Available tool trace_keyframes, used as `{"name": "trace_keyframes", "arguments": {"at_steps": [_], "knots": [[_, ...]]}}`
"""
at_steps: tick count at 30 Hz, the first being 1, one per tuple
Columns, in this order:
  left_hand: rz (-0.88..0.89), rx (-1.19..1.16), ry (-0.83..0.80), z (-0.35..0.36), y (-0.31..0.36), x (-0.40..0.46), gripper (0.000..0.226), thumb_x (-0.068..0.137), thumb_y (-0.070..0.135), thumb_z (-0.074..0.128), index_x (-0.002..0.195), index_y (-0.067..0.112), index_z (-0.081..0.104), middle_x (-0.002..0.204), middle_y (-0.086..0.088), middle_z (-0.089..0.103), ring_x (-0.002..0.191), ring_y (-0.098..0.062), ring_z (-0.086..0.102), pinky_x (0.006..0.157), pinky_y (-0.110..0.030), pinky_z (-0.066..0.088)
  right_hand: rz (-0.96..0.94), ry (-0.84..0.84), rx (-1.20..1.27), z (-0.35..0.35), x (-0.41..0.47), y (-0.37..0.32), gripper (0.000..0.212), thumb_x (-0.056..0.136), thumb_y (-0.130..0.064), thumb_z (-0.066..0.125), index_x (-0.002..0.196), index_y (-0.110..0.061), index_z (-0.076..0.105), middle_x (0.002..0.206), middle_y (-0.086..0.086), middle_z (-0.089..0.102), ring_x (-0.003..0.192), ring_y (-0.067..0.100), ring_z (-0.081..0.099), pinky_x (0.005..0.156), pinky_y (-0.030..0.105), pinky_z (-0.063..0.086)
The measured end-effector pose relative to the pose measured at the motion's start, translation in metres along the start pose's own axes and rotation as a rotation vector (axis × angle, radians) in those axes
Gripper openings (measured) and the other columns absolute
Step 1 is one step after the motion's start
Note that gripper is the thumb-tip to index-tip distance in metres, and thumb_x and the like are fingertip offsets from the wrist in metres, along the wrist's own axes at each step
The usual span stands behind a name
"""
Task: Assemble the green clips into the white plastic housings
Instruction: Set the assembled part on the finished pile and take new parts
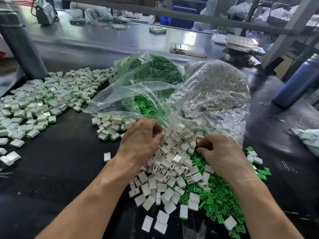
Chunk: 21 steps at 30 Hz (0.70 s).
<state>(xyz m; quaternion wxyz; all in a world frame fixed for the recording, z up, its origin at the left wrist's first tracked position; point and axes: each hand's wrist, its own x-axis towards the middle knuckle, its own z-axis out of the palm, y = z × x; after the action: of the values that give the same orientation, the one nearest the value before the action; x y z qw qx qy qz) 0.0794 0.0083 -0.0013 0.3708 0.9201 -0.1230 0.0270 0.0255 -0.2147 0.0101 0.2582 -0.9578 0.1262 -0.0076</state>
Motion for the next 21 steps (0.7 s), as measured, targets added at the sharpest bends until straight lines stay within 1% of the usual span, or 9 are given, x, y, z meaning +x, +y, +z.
{"name": "trace_keyframes", "arguments": {"at_steps": [2, 4, 6, 8, 10, 14, 17, 19, 21], "knots": [[-0.011, -0.075, 0.006, -0.001, -0.002, -0.001, 0.01, 0.095, 0.028, 0.072, 0.101, 0.031, 0.065, 0.097, 0.016, 0.065, 0.084, 0.0, 0.065, 0.081, -0.023, 0.061, -0.006, -0.004, 0.01, -0.001, 0.0, 0.002, 0.004, 0.094, -0.034, 0.075, 0.091, -0.035, 0.073, 0.096, -0.014, 0.067, 0.091, 0.01, 0.062, 0.09, 0.039, 0.055], [-0.011, -0.132, 0.002, -0.003, -0.003, -0.001, 0.011, 0.096, 0.027, 0.072, 0.101, 0.032, 0.064, 0.094, 0.015, 0.066, 0.079, 0.002, 0.067, 0.073, -0.018, 0.06, -0.002, -0.044, 0.092, -0.005, 0.0, 0.005, 0.006, 0.095, -0.035, 0.075, 0.088, -0.036, 0.073, 0.093, -0.015, 0.068, 0.088, 0.007, 0.063, 0.082, 0.033, 0.054], [-0.001, -0.169, 0.002, -0.004, -0.002, -0.001, 0.011, 0.095, 0.027, 0.072, 0.098, 0.033, 0.063, 0.091, 0.014, 0.067, 0.074, 0.004, 0.067, 0.065, -0.013, 0.057, -0.01, -0.106, 0.162, -0.011, -0.002, 0.006, 0.006, 0.092, -0.039, 0.078, 0.086, -0.038, 0.075, 0.09, -0.017, 0.071, 0.086, 0.004, 0.065, 0.074, 0.025, 0.05], [0.005, -0.198, 0.01, -0.005, -0.001, -0.001, 0.012, 0.095, 0.028, 0.072, 0.097, 0.033, 0.062, 0.089, 0.014, 0.067, 0.075, 0.011, 0.065, 0.06, -0.007, 0.051, -0.029, -0.156, 0.162, -0.015, -0.004, 0.006, 0.007, 0.086, -0.043, 0.082, 0.084, -0.04, 0.076, 0.091, -0.018, 0.07, 0.086, 0.002, 0.064, 0.07, 0.021, 0.047], [0.009, -0.211, 0.016, -0.005, 0.0, -0.002, 0.014, 0.095, 0.028, 0.073, 0.097, 0.035, 0.061, 0.088, 0.014, 0.067, 0.076, 0.016, 0.063, 0.059, -0.003, 0.048, -0.044, -0.19, 0.138, -0.015, -0.005, 0.005, 0.007, 0.085, -0.043, 0.083, 0.084, -0.041, 0.076, 0.095, -0.019, 0.068, 0.088, 0.002, 0.062, 0.07, 0.019, 0.046], [0.019, -0.232, 0.014, -0.006, 0.001, -0.003, 0.018, 0.095, 0.026, 0.073, 0.094, 0.037, 0.059, 0.087, 0.014, 0.066, 0.074, 0.017, 0.063, 0.058, -0.003, 0.047, -0.081, -0.178, 0.097, -0.012, -0.005, 0.003, 0.004, 0.09, -0.042, 0.078, 0.088, -0.04, 0.075, 0.099, -0.019, 0.064, 0.089, 0.001, 0.06, 0.072, 0.016, 0.044], [0.027, -0.232, 0.017, -0.007, 0.001, -0.003, 0.018, 0.095, 0.026, 0.073, 0.093, 0.037, 0.059, 0.088, 0.015, 0.066, 0.075, 0.019, 0.062, 0.059, -0.001, 0.046, -0.095, -0.182, 0.088, -0.011, -0.006, 0.001, 0.01, 0.092, -0.049, 0.072, 0.092, -0.04, 0.073, 0.096, -0.02, 0.064, 0.085, 0.0, 0.061, 0.07, 0.016, 0.044], [0.027, -0.232, 0.017, -0.006, 0.001, -0.003, 0.018, 0.095, 0.027, 0.073, 0.093, 0.037, 0.058, 0.088, 0.015, 0.066, 0.077, 0.019, 0.061, 0.061, -0.001, 0.046, -0.095, -0.195, 0.109, -0.011, -0.007, 0.0, 0.016, 0.089, -0.056, 0.072, 0.09, -0.041, 0.071, 0.094, -0.019, 0.065, 0.083, 0.0, 0.062, 0.069, 0.016, 0.044], [0.026, -0.227, 0.016, -0.007, 0.0, -0.003, 0.018, 0.095, 0.028, 0.073, 0.093, 0.038, 0.059, 0.088, 0.015, 0.066, 0.078, 0.018, 0.062, 0.062, -0.002, 0.047, -0.097, -0.211, 0.124, -0.01, -0.007, 0.0, 0.02, 0.084, -0.06, 0.073, 0.089, -0.041, 0.071, 0.096, -0.019, 0.065, 0.086, 0.0, 0.061, 0.071, 0.019, 0.045]]}}
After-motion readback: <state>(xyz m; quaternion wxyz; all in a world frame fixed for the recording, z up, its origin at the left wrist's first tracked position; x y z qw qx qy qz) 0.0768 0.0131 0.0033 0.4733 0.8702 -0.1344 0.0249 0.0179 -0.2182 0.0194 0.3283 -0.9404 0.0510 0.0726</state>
